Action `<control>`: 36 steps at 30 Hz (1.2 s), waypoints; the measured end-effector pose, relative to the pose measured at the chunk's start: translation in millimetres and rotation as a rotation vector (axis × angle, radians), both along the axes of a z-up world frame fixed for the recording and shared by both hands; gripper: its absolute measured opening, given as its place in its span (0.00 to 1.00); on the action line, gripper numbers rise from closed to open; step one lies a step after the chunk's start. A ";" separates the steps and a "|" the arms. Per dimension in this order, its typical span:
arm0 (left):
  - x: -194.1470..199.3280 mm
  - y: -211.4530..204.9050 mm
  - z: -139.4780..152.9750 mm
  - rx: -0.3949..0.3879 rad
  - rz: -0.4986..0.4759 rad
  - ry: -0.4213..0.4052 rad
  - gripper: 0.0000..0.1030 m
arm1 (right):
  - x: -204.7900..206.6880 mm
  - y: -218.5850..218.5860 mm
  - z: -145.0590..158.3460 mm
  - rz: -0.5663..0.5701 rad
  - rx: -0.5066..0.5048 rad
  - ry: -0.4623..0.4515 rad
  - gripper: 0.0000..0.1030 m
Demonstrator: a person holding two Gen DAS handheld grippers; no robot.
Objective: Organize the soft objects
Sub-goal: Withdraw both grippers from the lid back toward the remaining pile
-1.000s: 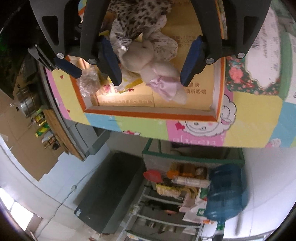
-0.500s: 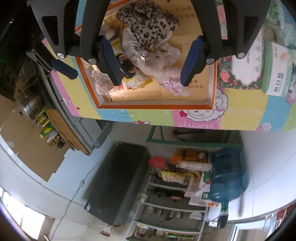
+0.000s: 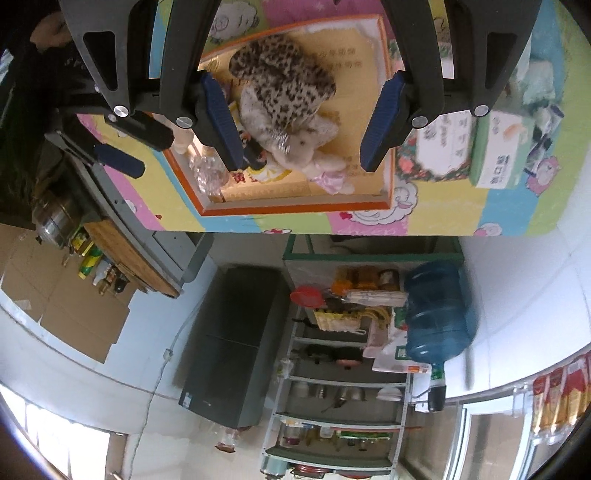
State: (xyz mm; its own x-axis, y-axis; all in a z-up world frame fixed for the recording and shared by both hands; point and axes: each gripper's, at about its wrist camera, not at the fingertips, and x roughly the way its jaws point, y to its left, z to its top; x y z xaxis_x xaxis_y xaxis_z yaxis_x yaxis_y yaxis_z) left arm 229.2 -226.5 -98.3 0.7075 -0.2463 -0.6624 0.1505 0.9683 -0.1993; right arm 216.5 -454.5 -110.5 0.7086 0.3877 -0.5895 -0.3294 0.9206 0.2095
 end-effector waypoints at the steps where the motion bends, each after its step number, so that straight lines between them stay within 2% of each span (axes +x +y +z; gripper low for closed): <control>1: -3.1 1.6 1.6 0.003 0.005 -0.004 0.65 | -2.0 0.4 0.4 0.001 -0.003 -0.002 0.74; 12: -41.6 15.5 10.9 0.038 0.050 -0.050 0.65 | -21.3 7.0 8.3 0.028 0.011 -0.023 0.74; 20: -55.8 32.9 11.5 0.023 0.054 -0.061 0.65 | -32.5 22.5 11.7 0.048 0.011 -0.021 0.74; 29: -64.6 63.5 7.3 -0.004 0.012 -0.068 0.65 | -49.4 45.4 15.0 0.000 -0.007 -0.005 0.74; 36: -73.5 107.6 8.4 -0.004 -0.058 -0.079 0.65 | -68.1 86.6 23.9 -0.078 0.007 -0.003 0.74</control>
State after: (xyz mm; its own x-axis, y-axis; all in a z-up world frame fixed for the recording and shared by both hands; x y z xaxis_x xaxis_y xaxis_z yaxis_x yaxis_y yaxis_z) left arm 155.8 -118.9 -89.9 0.7417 -0.2910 -0.6042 0.2215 0.9567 -0.1889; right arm 148.4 -367.9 -86.7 0.7382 0.3357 -0.5851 -0.2577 0.9419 0.2153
